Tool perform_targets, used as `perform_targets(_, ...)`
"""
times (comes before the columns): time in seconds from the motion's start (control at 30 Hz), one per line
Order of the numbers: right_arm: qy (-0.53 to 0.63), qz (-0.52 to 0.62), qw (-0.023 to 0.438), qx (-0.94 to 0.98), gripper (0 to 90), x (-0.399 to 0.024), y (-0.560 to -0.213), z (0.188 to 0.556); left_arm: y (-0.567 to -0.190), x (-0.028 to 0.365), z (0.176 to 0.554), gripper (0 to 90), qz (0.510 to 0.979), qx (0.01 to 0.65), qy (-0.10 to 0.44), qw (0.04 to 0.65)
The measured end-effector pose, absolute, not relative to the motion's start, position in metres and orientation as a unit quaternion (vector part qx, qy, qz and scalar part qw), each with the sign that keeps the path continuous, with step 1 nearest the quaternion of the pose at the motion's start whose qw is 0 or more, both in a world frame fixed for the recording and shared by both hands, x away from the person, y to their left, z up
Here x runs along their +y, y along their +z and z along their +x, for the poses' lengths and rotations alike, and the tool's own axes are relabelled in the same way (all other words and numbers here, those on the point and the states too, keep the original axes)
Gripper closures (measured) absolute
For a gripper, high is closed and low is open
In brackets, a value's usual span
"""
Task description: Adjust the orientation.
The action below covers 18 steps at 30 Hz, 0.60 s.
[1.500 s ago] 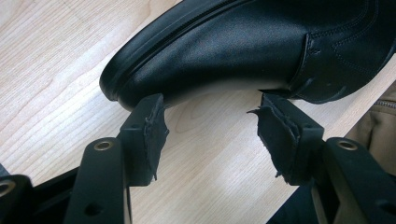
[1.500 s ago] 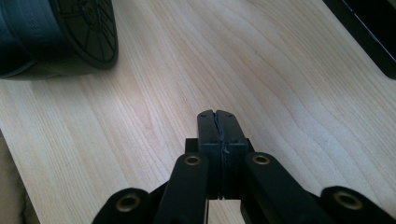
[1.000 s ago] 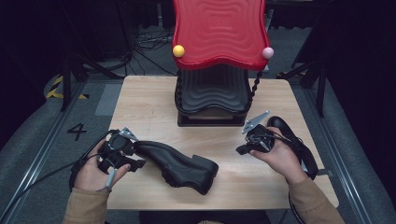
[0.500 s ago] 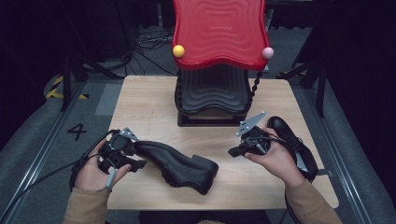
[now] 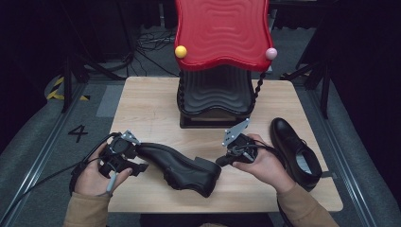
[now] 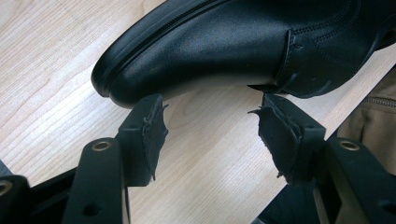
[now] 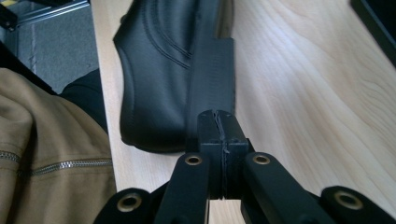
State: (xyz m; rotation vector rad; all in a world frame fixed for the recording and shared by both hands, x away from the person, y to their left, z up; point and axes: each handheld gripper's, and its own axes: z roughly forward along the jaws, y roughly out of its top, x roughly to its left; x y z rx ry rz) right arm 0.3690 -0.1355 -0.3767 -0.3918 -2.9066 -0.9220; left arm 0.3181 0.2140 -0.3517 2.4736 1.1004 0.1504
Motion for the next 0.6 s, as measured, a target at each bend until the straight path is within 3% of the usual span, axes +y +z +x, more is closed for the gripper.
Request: perform_targets(0.6,-0.275,-0.122,0.035,-0.953,90.0,-0.115,-0.393,0.366,-0.352,0.212,0.318,41.2,0.891,0.397,0.052,0.212)
